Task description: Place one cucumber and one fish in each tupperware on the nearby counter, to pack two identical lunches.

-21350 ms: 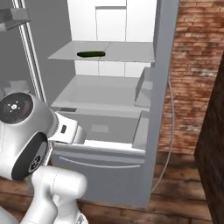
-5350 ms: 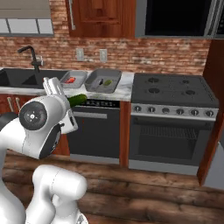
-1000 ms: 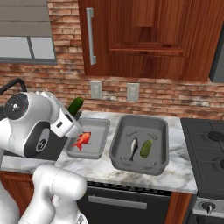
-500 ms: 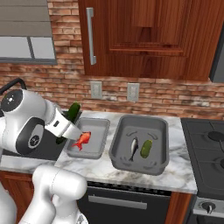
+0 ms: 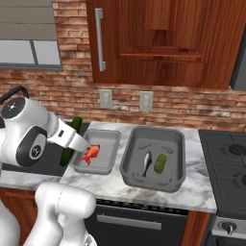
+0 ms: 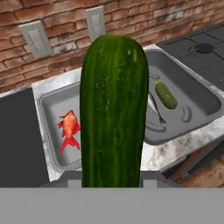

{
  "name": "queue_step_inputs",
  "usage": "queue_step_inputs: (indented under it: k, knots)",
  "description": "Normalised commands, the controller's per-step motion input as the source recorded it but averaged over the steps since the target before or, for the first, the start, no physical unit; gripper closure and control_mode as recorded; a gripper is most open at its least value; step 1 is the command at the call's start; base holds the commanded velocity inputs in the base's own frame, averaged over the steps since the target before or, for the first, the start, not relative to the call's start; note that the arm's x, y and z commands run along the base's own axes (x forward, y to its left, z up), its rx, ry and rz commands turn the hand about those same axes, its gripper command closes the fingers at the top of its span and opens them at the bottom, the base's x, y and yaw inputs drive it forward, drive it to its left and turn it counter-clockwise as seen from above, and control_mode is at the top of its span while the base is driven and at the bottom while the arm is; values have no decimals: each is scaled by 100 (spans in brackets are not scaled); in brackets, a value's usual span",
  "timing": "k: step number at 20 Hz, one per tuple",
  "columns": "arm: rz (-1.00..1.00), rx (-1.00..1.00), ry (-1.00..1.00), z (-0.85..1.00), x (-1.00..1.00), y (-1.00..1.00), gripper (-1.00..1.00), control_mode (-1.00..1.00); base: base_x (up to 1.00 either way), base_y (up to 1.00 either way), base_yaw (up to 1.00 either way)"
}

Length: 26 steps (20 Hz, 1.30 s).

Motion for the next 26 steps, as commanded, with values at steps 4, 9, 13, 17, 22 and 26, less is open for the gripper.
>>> queue_step_inputs:
  k: [4,9,13,17,22,26]
  knots:
    - [15,-15,0,-71,0,27,100,-100,0,0,0]
    - [12,-11,0,-73,0,18,100,-100,0,0,0]
    - [8,-5,4,-60,13,1,100,-100,0,0,0]
    - [6,0,14,-54,35,0,100,-100,0,0,0]
    - [6,0,15,-56,49,0,100,-100,0,0,0]
    - [5,0,12,-45,58,0,100,-100,0,0,0]
